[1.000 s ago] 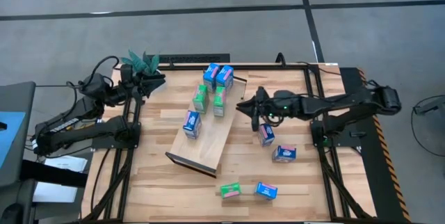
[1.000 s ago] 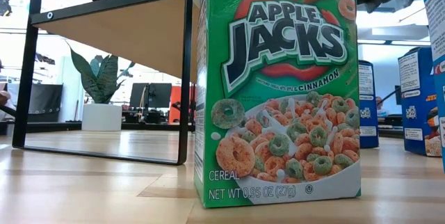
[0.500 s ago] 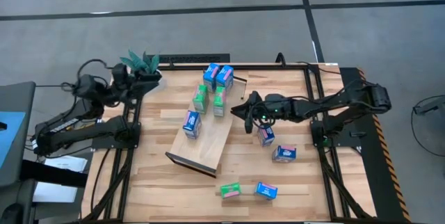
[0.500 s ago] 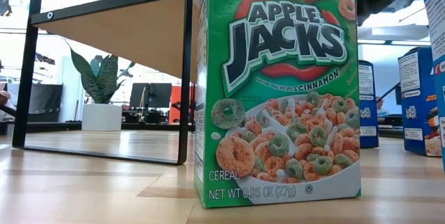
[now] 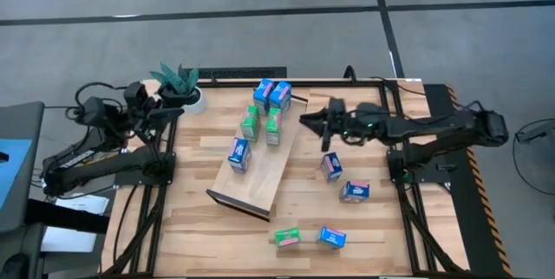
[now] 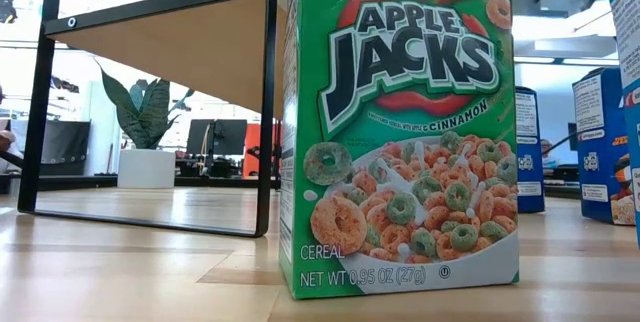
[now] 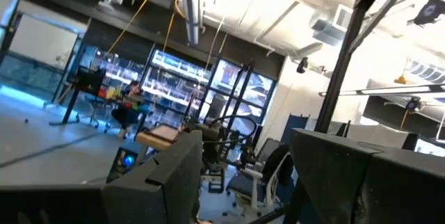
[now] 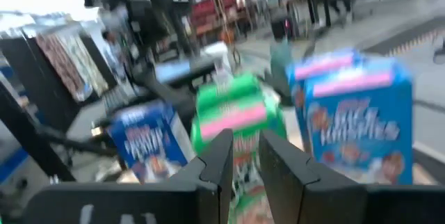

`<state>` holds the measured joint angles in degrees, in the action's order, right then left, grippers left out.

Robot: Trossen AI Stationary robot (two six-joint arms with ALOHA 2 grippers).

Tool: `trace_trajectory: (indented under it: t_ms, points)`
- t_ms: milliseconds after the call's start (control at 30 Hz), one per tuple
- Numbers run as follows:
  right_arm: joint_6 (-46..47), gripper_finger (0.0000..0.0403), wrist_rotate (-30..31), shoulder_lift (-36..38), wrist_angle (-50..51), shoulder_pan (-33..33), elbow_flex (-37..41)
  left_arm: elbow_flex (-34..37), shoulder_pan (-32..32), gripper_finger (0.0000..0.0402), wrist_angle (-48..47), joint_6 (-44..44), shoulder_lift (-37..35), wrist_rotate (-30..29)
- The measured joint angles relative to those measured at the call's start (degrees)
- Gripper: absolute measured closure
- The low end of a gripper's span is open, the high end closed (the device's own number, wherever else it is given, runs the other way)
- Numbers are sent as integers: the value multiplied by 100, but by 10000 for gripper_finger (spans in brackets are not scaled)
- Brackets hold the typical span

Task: Stack cereal on shelf
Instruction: Put the top green cereal box on the shelf aligned with the other green cereal box

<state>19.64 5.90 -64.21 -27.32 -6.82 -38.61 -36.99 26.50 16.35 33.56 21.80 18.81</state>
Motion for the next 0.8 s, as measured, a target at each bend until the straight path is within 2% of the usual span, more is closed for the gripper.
trace_trajectory:
  t_ms: [200, 533, 667, 800]
  points:
    - [-9, 305, 6, 408, 15, -124, -2, 0, 0, 196, -195, 0, -229, 50]
    - [130, 325, 17, 473, 236, -284, -19, 0, 0, 196, -552, 222, -398, 46]
    - [216, 326, -168, 742, 555, -477, -356, 0, -2, 196, -687, 277, -398, 50]
    - [-127, 326, -286, 1042, 1319, -558, -790, 0, 0, 196, -633, 587, -396, 10]
